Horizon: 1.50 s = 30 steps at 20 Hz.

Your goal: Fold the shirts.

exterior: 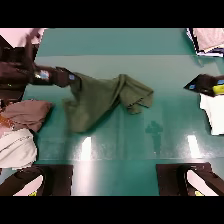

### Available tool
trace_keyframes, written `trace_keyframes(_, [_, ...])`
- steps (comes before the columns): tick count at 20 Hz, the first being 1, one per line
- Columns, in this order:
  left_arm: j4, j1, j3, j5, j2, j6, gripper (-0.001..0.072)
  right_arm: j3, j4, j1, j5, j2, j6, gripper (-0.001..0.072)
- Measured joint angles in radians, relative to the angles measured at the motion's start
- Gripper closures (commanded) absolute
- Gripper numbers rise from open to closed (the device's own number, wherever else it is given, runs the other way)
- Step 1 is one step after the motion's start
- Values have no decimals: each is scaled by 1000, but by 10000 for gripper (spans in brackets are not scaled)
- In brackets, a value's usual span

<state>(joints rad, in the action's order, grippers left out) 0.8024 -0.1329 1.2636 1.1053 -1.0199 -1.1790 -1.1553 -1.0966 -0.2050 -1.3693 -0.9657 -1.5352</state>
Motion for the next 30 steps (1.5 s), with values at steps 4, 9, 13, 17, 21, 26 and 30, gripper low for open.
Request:
trace_keyframes(4, [122,13,95,6,3,-12,682,167,37,51,184,-15,10,240])
trace_keyframes(9, [193,17,124,11,2,-40,681,212,54,165,375,-164,18,240])
trace_keyframes(13, [209,18,130,22,2,-50,681,113,70,264,460,-366,40,240])
trace_keyframes(17, [223,18,131,38,2,-53,681,-31,158,327,484,-565,102,240])
trace_keyframes(21, [253,18,131,54,2,-71,681,-177,213,363,436,-724,128,245])
trace_keyframes(26, [267,18,131,61,2,-79,681,-289,230,398,371,-824,138,690])
trace_keyframes(30, [286,18,144,53,3,-80,681,-314,229,389,364,-803,147,691])
